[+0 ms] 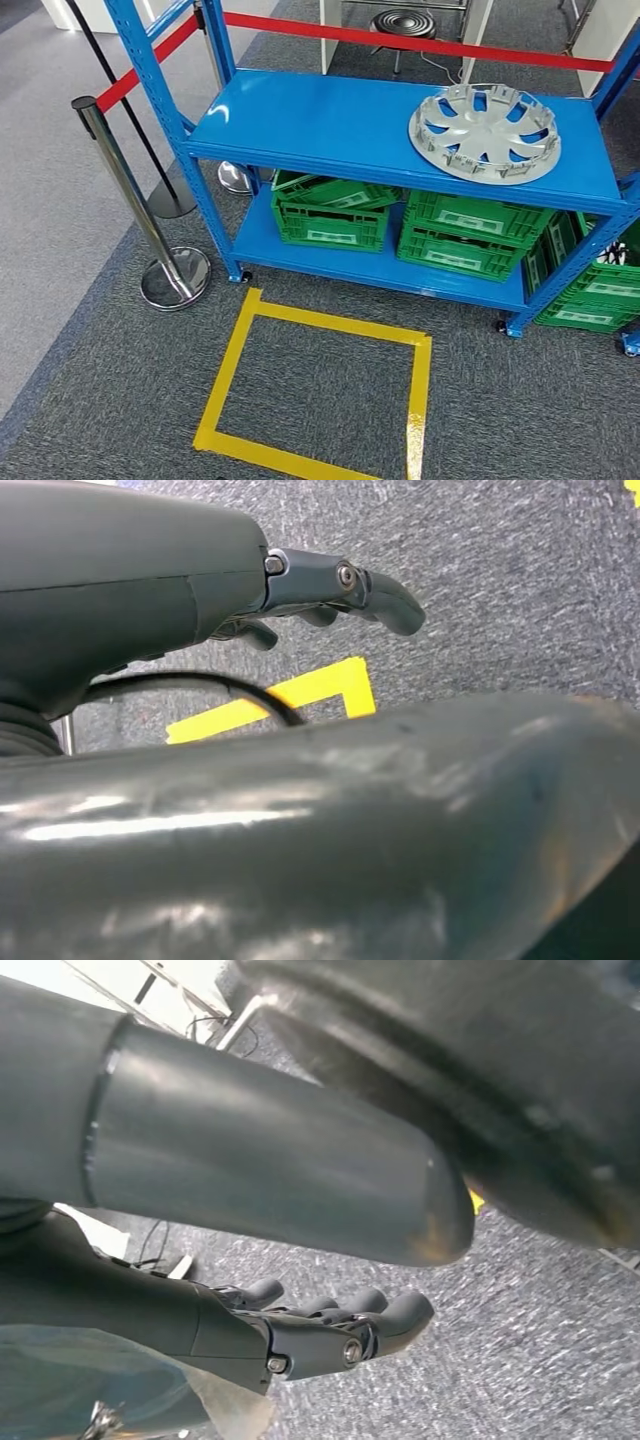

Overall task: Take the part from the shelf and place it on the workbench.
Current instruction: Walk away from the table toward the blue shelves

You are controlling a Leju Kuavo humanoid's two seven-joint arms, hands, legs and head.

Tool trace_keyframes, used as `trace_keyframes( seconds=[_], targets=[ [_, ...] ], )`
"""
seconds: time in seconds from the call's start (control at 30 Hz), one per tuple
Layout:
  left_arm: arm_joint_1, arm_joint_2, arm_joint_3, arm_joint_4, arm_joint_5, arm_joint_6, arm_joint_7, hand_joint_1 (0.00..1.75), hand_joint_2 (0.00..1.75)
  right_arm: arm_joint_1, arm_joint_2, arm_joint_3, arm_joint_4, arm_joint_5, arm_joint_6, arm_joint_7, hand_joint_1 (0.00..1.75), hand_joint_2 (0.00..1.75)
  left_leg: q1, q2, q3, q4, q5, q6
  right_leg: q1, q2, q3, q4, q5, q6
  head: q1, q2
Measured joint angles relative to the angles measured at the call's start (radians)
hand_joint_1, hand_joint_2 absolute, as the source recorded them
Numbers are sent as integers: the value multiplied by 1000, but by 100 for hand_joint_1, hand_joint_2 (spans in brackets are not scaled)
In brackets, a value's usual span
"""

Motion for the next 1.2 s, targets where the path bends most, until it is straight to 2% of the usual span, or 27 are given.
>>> trace_keyframes(
  seconds=[0.03, 0.07, 0.13, 0.17, 0.2, 0.27, 0.33, 0.4, 0.47, 0.5, 0.53, 0.57, 0.6, 0.63, 0.67, 0.7, 0.8, 0.83, 0.87, 0.9, 0.97, 1.0, 1.03, 1.07, 1.13, 1.17, 1.2],
  targets=[
    [1, 0, 0, 0, 0, 0, 0, 0, 0, 0, 0, 0, 0, 0, 0, 0, 0, 0, -1, 0, 3, -7, 17, 5, 3, 2, 1, 0, 0, 0, 0, 0],
    [1, 0, 0, 0, 0, 0, 0, 0, 0, 0, 0, 0, 0, 1, 1, 0, 0, 0, -3, -1, 24, -56, 52, 12, 5, 6, 3, 0, 0, -1, 0, 0],
    [1, 1, 0, 0, 0, 0, 0, 0, 0, -1, 2, 0, 0, 2, 2, 0, 0, 0, -9, -7, 84, -193, 123, 33, 11, 11, 5, 1, -1, 0, 1, 0],
    [0, 2, 1, 0, 0, 0, 0, 0, 0, -2, 2, 0, 0, 3, 3, 0, 0, 0, -13, -11, 106, -246, 140, 40, 12, 12, 3, 3, -1, 2, 1, 0],
    [0, 2, 1, 0, 0, 0, 0, 0, 0, -2, 3, 0, 0, 3, 4, 0, 0, 0, -16, -13, 116, -274, 144, 45, 12, 13, 0, 3, 0, 5, 2, 0],
    [-1, 2, 1, 0, 0, 0, 0, 0, 0, -2, 4, 0, 0, 4, 5, 0, 0, 0, -17, -14, 119, -290, 143, 45, 10, 13, -5, 2, 3, 15, 2, 0],
    [0, 1, 1, 0, -1, -1, 0, 0, 0, -2, 4, 0, 0, 5, 5, 0, 0, 0, -12, -12, 122, -303, 151, 47, 8, 12, -15, 17, -11, 26, 4, 0],
    [-1, 0, 1, 0, -1, -3, 0, 0, 0, -3, 4, 0, 0, 5, 5, 0, 0, 0, -8, -9, 124, -312, 157, 50, 5, 10, -56, 100, -62, 36, 9, 0],
    [-1, -2, 1, 0, -1, -5, -1, 0, 0, -2, 4, 0, 0, 5, 5, 0, 0, 0, -8, -5, 122, -312, 157, 51, 2, 8, -117, 232, -119, 45, 12, 0],
    [-1, -2, 1, 0, -2, -6, -1, 0, 0, -1, 3, 0, 0, 6, 6, 0, 0, 0, -7, -3, 122, -311, 157, 51, 0, 8, -136, 272, -128, 49, 12, 0],
    [-1, -2, 1, 0, -2, -6, -1, 0, 0, 0, 3, 0, 0, 6, 6, 0, 0, 0, -7, -2, 122, -310, 157, 50, -2, 7, -136, 274, -117, 52, 12, 0],
    [-1, -3, 1, 0, -2, -6, -1, 0, 0, 1, 2, 0, 0, 6, 6, 0, 0, 0, -6, -2, 123, -309, 155, 49, -4, 7, -116, 235, -89, 55, 12, 0],
    [-1, -4, 1, 0, -2, -6, -1, 0, 0, 1, 1, 0, 0, 6, 6, 0, 0, 0, -4, -2, 123, -305, 153, 45, -7, 4, -82, 167, -52, 58, 12, 0],
    [-1, -4, 1, 0, -2, -6, -1, 0, 0, 0, 1, 0, 0, 7, 6, 0, 0, 0, -5, -2, 122, -301, 150, 40, -8, 2, -46, 98, -28, 59, 13, 0],
    [-1, -4, 1, 0, -2, -6, -1, 0, 0, -2, 0, 0, 0, 7, 7, -1, 0, 0, -6, -3, 121, -295, 147, 35, -8, 1, -18, 46, -14, 56, 14, 0],
    [-2, -4, 1, 0, -2, -6, -2, 0, 0, -3, 1, 0, 0, 8, 8, -2, 0, 0, -8, -3, 119, -290, 144, 29, -7, 1, -2, 17, -11, 50, 13, 0],
    [-2, -4, 1, 0, -4, -6, -2, 0, 0, -2, 1, 0, 0, 10, 11, -3, 0, 0, -8, -3, 116, -283, 141, 18, -5, 3, 3, 12, -14, 26, 12, 0],
    [-3, -3, 1, 0, -4, -6, -2, 0, 0, -1, 1, 0, 0, 11, 12, -3, 0, 0, -7, -4, 112, -271, 131, 14, -6, 2, 3, 12, -13, 19, 11, 0],
    [-3, -3, 1, 0, -5, -6, -2, 0, 0, -1, 1, 0, 0, 12, 12, -3, 0, 0, -6, -4, 99, -241, 110, 9, -7, 2, 4, 11, -13, 13, 10, 0],
    [-3, -3, 1, 0, -6, -6, -2, 0, 0, -1, 1, 0, 0, 13, 12, -3, 0, 0, -5, -5, 76, -187, 79, 5, -7, 2, 4, 10, -13, 8, 9, 0],
    [-2, -3, 1, 0, -6, -6, -1, 0, 0, -1, 1, 0, 0, 15, 12, -4, 0, 0, -5, -6, 11, -44, 16, 2, -5, 2, 4, 10, -15, 2, 8, 0],
    [-1, -3, 1, 0, -6, -6, -1, 0, 0, 0, 1, 0, 0, 16, 13, -4, 0, 0, -5, -6, -13, 6, 3, 3, -3, 2, 5, 10, -16, 1, 8, 0],
    [0, -2, 1, 0, -6, -6, -1, 0, 0, 0, 1, 0, 0, 16, 13, -4, 0, 0, -6, -6, -21, 19, 12, 6, -1, 3, 6, 11, -17, 0, 8, 0],
    [0, -2, 1, 0, -7, -6, 0, 0, 0, 0, 1, 0, 0, 17, 14, -4, 0, 0, -7, -7, -11, -8, 40, 11, 1, 5, 9, 11, -18, -1, 8, 0],
    [0, -1, 1, 0, -8, -6, 0, 0, 0, 0, 2, 0, 0, 18, 14, -4, 0, 0, -11, -10, 46, -140, 117, 29, 4, 8, 14, 10, -20, -1, 8, 0],
    [0, -1, 1, 0, -8, -6, 0, 0, 0, -1, 2, 0, 0, 18, 14, -4, 0, 0, -14, -11, 73, -203, 141, 38, 7, 10, 15, 11, -23, 1, 9, 0],
    [-1, 0, 2, 0, -8, -6, 0, 0, 0, -2, 3, 0, 0, 18, 15, -4, 0, 0, -17, -13, 89, -245, 151, 44, 7, 10, 14, 11, -24, 5, 9, 0]
  ],
)
